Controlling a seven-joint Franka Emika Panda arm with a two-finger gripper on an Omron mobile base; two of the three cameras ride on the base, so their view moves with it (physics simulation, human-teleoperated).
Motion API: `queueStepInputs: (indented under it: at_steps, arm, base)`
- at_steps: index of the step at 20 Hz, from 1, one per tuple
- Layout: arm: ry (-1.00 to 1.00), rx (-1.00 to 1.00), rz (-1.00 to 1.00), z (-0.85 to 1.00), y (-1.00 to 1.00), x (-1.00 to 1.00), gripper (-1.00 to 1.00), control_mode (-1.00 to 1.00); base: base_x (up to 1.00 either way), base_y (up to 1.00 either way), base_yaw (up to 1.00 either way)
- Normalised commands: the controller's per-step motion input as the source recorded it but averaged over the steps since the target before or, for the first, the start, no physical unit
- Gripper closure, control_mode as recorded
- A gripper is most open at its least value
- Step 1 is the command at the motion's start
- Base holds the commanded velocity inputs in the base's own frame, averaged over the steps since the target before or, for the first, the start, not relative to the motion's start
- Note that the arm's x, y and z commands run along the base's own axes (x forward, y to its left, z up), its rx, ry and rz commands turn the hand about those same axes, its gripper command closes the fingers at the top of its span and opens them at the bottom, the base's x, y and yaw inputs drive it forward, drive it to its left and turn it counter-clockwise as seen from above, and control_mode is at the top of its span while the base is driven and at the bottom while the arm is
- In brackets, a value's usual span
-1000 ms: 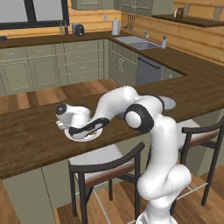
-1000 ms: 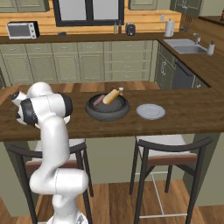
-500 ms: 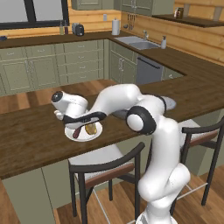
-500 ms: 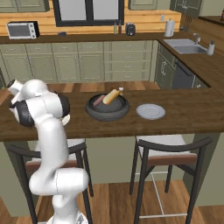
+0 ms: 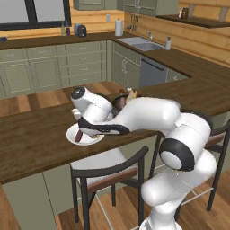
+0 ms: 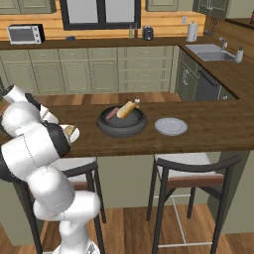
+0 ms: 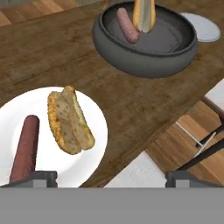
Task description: Place one bun and one sausage from the bowl on each plate.
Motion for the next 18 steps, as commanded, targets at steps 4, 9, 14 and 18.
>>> queueStepInputs:
  at_steps: [4,9,14,18]
  arm:
    - [-0.15,0.02,0.09,0.49,-1.00,-1.00,-1.00,-1.00]
    - [-0.14,0.03,0.07,0.58,-1.00,-1.00,-1.00,-1.00]
    - [0.05,-0.01,0.02,0.73,-1.00,-0.82,-1.00,-1.00]
    - [0.46,-0.11,0.13,0.08,-0.73,-0.49,-1.00,-1.00]
  base:
    - [0.00,0.00,0.00]
    - [0.00,0.00,0.00]
    - [0.00,0.00,0.00]
    - [0.00,0.00,0.00]
